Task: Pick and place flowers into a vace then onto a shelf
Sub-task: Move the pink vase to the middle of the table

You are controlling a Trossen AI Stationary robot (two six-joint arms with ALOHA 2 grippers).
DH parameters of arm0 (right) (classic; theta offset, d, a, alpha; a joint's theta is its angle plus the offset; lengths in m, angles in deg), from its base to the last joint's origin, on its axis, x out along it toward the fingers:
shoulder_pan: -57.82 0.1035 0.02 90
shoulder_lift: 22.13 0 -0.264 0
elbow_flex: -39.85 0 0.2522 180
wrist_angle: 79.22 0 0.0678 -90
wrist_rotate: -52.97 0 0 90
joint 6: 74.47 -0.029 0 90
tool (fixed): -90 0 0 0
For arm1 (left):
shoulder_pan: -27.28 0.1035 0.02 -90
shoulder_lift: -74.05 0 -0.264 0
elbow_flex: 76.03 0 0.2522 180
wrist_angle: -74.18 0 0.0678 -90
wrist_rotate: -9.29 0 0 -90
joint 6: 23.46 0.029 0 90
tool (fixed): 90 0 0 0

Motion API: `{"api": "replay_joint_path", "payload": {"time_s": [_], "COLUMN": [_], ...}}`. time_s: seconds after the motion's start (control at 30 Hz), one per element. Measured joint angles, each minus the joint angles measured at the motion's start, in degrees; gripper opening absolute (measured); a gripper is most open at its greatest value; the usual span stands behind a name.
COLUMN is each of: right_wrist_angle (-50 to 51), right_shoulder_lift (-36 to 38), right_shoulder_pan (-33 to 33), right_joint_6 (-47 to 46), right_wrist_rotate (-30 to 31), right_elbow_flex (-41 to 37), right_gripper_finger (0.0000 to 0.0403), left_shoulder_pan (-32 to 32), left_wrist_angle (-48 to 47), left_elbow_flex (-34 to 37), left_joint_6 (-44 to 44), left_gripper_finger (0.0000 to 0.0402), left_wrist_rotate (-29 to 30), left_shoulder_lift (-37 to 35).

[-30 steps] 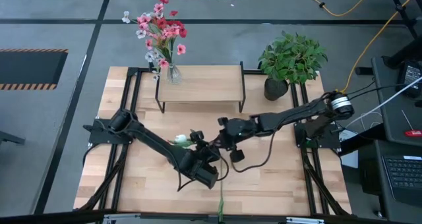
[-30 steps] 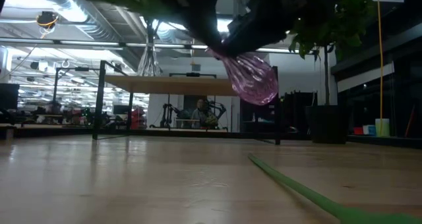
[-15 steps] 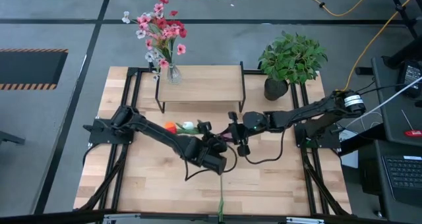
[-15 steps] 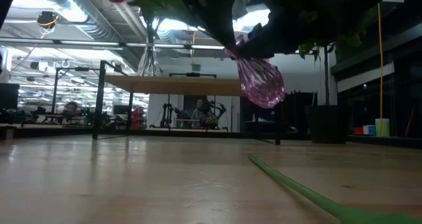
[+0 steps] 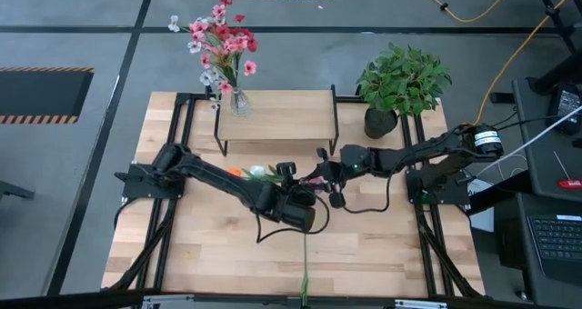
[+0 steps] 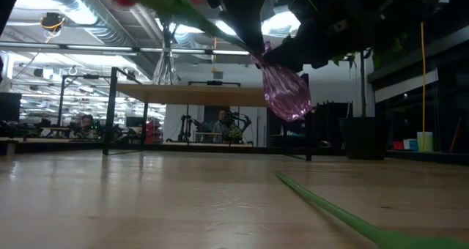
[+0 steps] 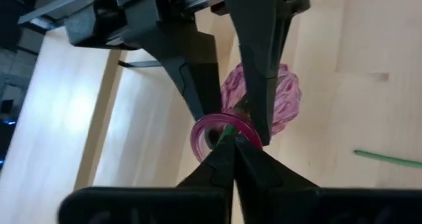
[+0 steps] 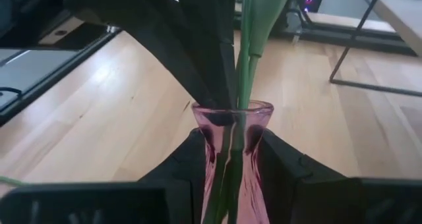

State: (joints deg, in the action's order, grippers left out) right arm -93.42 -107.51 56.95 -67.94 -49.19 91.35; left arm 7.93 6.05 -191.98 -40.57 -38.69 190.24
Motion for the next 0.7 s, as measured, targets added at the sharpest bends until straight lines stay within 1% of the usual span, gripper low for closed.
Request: {"api": "replay_joint_path", "payload": {"time_s": [0.23, 0.37, 0.47, 0.57, 0.7], "right_wrist_angle": [-5.7, -12.7, -18.3, -19.3, -20.6], "right_shoulder_lift": [0.1, 0.1, 0.1, 0.1, 0.1], "right_shoulder_pan": [-0.7, -1.8, -2.6, -2.7, -2.9], "right_joint_6": [-0.3, -2.3, -4.5, -4.8, -4.8], "right_wrist_rotate": [0.3, 0.2, -1.5, -1.2, -0.7], "right_elbow_flex": [-1.7, -4.2, -6.2, -7.1, -7.1], "right_gripper_finger": [0.01, 0.01, 0.01, 0.01, 0.01], "left_shoulder_pan": [0.6, 0.9, 1.0, 1.1, 1.1], "left_wrist_angle": [0.1, 0.7, 1.5, 1.6, 0.1], "left_elbow_flex": [0.0, 0.0, -0.1, -0.2, -2.5], "left_joint_6": [0.8, 1.9, 2.1, 4.4, 7.5], "left_gripper_finger": [0.0002, 0.0002, 0.0002, 0.0002, 0.0002], "left_wrist_rotate": [-0.2, -0.2, -0.4, -0.5, -0.6], "left_shoulder_lift": [-2.3, -3.7, -4.1, -4.0, -3.9]}}
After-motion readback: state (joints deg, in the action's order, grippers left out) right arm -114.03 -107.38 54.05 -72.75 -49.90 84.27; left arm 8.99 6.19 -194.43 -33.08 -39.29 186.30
